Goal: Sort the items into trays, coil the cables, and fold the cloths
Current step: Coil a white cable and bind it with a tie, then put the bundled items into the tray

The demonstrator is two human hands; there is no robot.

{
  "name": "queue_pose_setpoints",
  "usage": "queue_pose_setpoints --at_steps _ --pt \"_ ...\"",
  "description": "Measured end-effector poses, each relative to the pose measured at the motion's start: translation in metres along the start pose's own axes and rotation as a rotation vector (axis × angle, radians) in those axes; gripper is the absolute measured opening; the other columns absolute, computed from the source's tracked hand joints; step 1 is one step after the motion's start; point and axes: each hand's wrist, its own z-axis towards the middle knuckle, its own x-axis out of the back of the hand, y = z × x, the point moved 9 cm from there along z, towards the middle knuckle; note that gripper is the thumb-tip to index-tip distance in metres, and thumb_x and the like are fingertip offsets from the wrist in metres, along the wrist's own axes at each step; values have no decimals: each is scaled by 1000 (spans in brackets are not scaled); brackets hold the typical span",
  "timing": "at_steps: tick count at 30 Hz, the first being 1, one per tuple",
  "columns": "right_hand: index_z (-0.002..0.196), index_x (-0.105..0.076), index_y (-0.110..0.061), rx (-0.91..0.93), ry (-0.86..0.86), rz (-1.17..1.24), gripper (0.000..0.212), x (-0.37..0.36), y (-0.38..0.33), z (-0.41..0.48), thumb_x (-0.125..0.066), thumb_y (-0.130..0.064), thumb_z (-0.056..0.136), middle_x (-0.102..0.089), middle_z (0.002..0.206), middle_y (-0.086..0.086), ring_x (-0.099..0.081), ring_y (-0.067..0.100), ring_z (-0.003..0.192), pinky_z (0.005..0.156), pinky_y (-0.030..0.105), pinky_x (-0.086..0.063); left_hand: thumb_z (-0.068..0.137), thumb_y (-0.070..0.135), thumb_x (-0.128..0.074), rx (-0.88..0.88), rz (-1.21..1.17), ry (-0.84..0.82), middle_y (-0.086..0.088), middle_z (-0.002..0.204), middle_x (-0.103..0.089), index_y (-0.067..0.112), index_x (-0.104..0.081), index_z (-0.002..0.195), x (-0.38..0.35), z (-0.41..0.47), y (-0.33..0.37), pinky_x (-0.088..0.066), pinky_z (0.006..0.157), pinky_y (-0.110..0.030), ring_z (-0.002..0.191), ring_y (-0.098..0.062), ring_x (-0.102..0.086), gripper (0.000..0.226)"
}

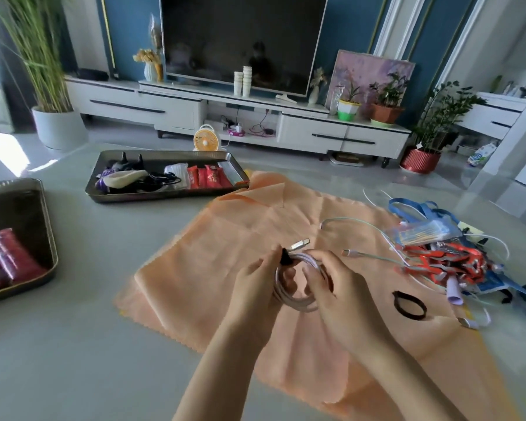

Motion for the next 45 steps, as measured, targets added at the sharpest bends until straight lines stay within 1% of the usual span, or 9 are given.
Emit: queue_pose_setpoints --at_steps 4,8,19,22,26,31,38,42,45 --pt "98 -63 -22 -56 -25 65 14 -39 -4 47 -52 -15 94 -67 75 -4 -60 1 62 58 14 -44 95 32 -46 -120 106 46 -8 76 -72 5 -65 97 42 27 40 -54 58 -22 64 -12 -66 33" --pt "91 -59 -24 -186 -68 135 11 -78 8 106 -50 -18 95 -64 74 -2 -53 -2 48 46 11 -35 96 30 -41 -279 160 209 -13 116 -62 15 -56 102 110 53 105 -51 79 -36 93 -28 -65 22" --pt "91 -59 -8 -402 -22 310 17 -215 5 252 -47 -18 97 -56 76 7 -48 15 53 49 23 -42 96 14 -45 -490 532 357 9 103 -59 28 -53 96 154 82 154 -49 69 -21 80 -3 -63 16" --pt "77 -55 -12 -390 -38 151 25 -230 2 271 -49 -27 96 -54 81 10 -50 23 73 66 29 -43 95 10 -44 -484 576 356 14 103 -58 28 -53 95 153 84 152 -46 67 -21 72 1 -62 20" --pt "109 -64 -8 -344 21 56 22 -197 6 242 -54 -15 91 -62 108 6 -55 22 101 76 24 -38 95 8 -44 -481 640 357 13 100 -59 26 -54 93 155 84 155 -45 64 -21 67 3 -61 21" --pt "91 -63 -14 -516 -127 221 10 -123 58 137 -57 -6 87 -54 72 -2 -45 7 57 50 17 -36 93 2 -46 -492 718 347 3 97 -63 21 -57 87 151 77 156 -47 71 -34 73 -14 -64 23" --pt "74 -62 -11 -641 257 223 21 34 128 54 -54 4 86 -56 61 2 -40 10 44 34 12 -26 92 -2 -46 -511 1027 227 -5 85 -64 22 -58 86 118 65 121 -46 63 -33 72 -24 -62 27" --pt "60 -59 -16 -639 320 59 29 78 152 23 -56 3 82 -62 67 6 -48 17 54 52 24 -35 88 -10 -46 -536 1107 195 -5 88 -64 25 -58 81 104 44 100 -42 54 -8 70 -16 -62 37" --pt "69 -60 -19 -651 313 -68 21 104 162 7 -59 -3 82 -66 84 4 -61 23 84 78 31 -46 83 -17 -49 -635 1166 133 -2 85 -66 26 -57 79 63 29 89 -40 59 -2 68 2 -62 44"
